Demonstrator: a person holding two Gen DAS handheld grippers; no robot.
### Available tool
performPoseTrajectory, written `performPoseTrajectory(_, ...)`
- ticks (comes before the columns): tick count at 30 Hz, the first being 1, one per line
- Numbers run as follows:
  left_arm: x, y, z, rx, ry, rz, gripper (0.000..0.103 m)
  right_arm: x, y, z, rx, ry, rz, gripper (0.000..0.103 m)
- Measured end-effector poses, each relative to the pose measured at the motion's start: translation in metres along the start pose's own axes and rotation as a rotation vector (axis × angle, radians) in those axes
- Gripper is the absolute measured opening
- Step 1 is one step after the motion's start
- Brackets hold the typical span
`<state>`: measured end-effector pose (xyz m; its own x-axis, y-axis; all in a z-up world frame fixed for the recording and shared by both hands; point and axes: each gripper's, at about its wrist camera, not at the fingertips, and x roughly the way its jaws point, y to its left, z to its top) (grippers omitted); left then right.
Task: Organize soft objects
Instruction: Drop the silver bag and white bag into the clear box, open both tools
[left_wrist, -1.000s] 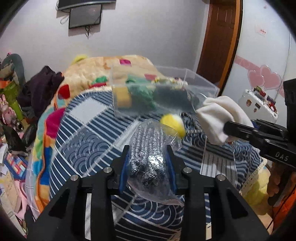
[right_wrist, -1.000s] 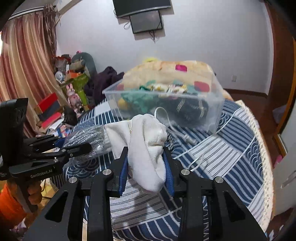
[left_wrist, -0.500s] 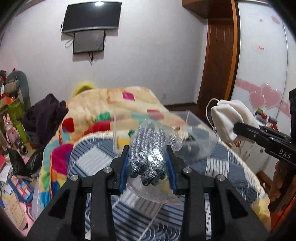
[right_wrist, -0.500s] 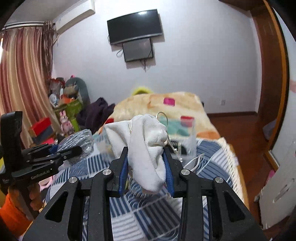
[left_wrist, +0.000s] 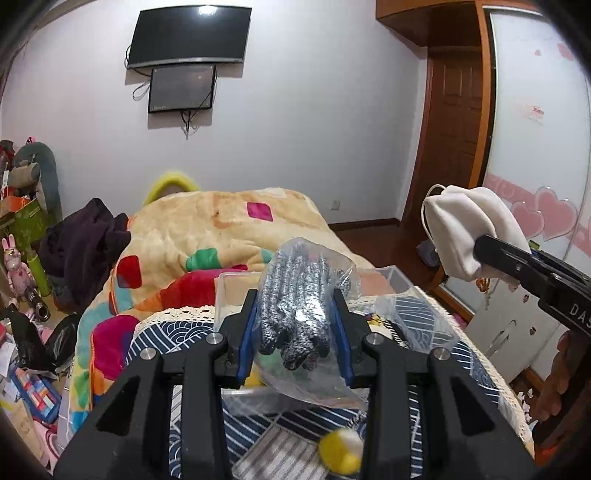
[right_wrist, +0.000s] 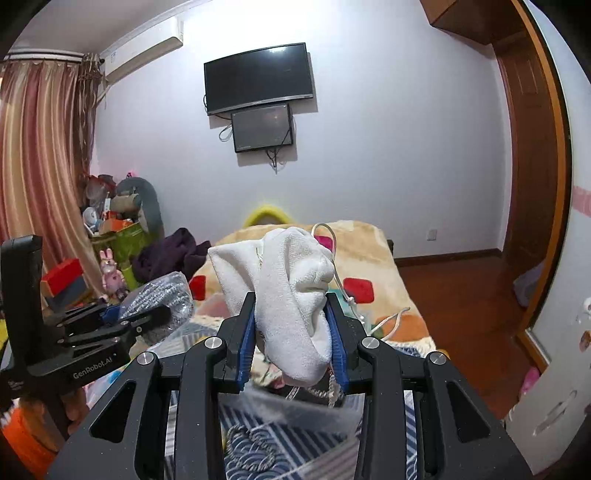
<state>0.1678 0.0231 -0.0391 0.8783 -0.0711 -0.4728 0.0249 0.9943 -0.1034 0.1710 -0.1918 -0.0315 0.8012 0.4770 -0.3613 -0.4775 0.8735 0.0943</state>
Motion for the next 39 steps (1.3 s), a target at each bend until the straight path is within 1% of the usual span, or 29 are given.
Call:
performPoseTrajectory(5, 0.035, 0.002, 0.001, -0.006, 0.061, 0.022, 0.036, 0.020, -0.003, -0.005, -0.009, 0.047, -0.027, 0.032)
performPoseTrajectory(10, 0.061, -0.001, -0.002, 0.042, 0.100, 0.058, 0.036, 0.043, -0.007, -0.017, -0.012, 0.122, -0.053, 0.032)
performPoseTrajectory(19, 0.100, -0.005, -0.009, 0.050, 0.214, 0.018, 0.036, 0.080, -0.023, -0.032, 0.010, 0.280, -0.105, 0.032)
performPoseTrajectory(24, 0.113, -0.009, -0.014, 0.081, 0.251, 0.028, 0.036, 0.081, -0.021, -0.041, -0.017, 0.318, -0.111, 0.033)
performPoseTrajectory(28, 0.114, -0.007, -0.019, 0.076, 0.277, 0.010, 0.038, 0.081, -0.020, -0.044, -0.028, 0.342, -0.110, 0.034)
performPoseTrajectory(31, 0.103, -0.006, -0.021, 0.078, 0.263, -0.005, 0.046, 0.081, -0.016, -0.043, -0.048, 0.341, -0.120, 0.037)
performPoseTrajectory(33, 0.097, -0.006, -0.020, 0.083, 0.250, -0.003, 0.051, 0.076, -0.014, -0.041, -0.061, 0.327, -0.116, 0.043)
performPoseTrajectory(36, 0.087, -0.006, -0.017, 0.086, 0.233, -0.011, 0.053, 0.070, -0.012, -0.040, -0.071, 0.308, -0.118, 0.049)
performPoseTrajectory(39, 0.076, -0.006, -0.014, 0.077, 0.216, -0.026, 0.058, 0.061, -0.011, -0.037, -0.064, 0.289, -0.109, 0.052)
